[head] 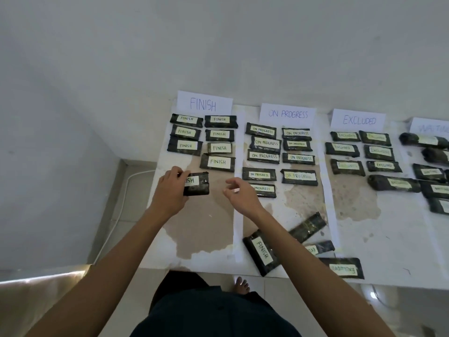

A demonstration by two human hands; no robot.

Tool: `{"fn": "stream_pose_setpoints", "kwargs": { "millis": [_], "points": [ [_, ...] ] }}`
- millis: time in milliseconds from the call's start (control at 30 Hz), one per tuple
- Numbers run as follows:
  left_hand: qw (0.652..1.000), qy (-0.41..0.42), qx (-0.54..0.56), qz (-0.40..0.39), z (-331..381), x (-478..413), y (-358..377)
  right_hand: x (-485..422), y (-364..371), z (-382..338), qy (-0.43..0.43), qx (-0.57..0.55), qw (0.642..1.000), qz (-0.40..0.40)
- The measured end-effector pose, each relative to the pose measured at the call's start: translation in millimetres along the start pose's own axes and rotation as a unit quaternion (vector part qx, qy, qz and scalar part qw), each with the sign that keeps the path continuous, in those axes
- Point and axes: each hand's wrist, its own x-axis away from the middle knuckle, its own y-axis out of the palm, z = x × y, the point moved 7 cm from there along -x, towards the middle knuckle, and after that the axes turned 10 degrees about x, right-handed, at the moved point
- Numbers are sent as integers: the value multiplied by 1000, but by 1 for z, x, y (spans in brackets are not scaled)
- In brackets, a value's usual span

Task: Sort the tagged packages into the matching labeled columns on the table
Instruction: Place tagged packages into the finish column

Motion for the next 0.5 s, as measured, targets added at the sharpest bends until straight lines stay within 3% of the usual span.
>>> {"fn": "stream_pose_setpoints", "kwargs": {
  "millis": [133, 267, 500],
  "points": [
    [999, 3, -37, -37, -43, -33, 2, -34, 12, -24, -93, 204, 973, 47],
    [997, 23, -43, -66, -65, -69, 8, -66, 29, -31, -102, 345, 932, 34],
    [992, 54, -38, -105, -79, -101, 27, -81, 46, -14, -96, 409, 907, 10]
  ]
}}
